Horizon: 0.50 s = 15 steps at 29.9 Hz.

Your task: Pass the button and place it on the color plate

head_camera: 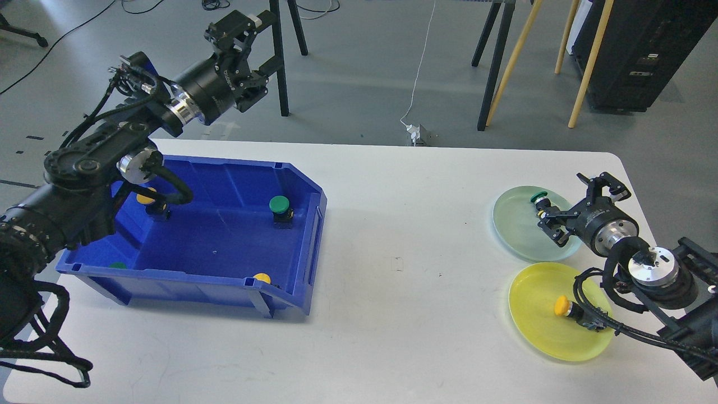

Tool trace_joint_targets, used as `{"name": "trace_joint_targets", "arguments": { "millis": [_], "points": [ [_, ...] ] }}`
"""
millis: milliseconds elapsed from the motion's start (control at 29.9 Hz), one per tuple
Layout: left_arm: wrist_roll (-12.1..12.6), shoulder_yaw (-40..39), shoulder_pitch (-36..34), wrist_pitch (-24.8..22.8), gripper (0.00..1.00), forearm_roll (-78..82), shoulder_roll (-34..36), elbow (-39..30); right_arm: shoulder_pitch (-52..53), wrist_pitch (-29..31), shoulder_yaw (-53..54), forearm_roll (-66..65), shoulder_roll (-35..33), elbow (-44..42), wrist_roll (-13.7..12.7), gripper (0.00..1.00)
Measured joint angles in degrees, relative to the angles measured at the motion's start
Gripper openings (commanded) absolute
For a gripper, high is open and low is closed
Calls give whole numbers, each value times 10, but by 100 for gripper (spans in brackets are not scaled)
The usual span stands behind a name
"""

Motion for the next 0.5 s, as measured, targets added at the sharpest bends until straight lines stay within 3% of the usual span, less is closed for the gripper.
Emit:
{"name": "trace_joint_targets", "arguments": {
  "millis": [200,501],
  "points": [
    [0,0,3,0,90,-105,44,2,97,217,14,-10,-14,-8,1,100],
    [0,4,28,0,94,-121,54,12,218,247,-76,-14,2,-86,2,100]
  ]
}}
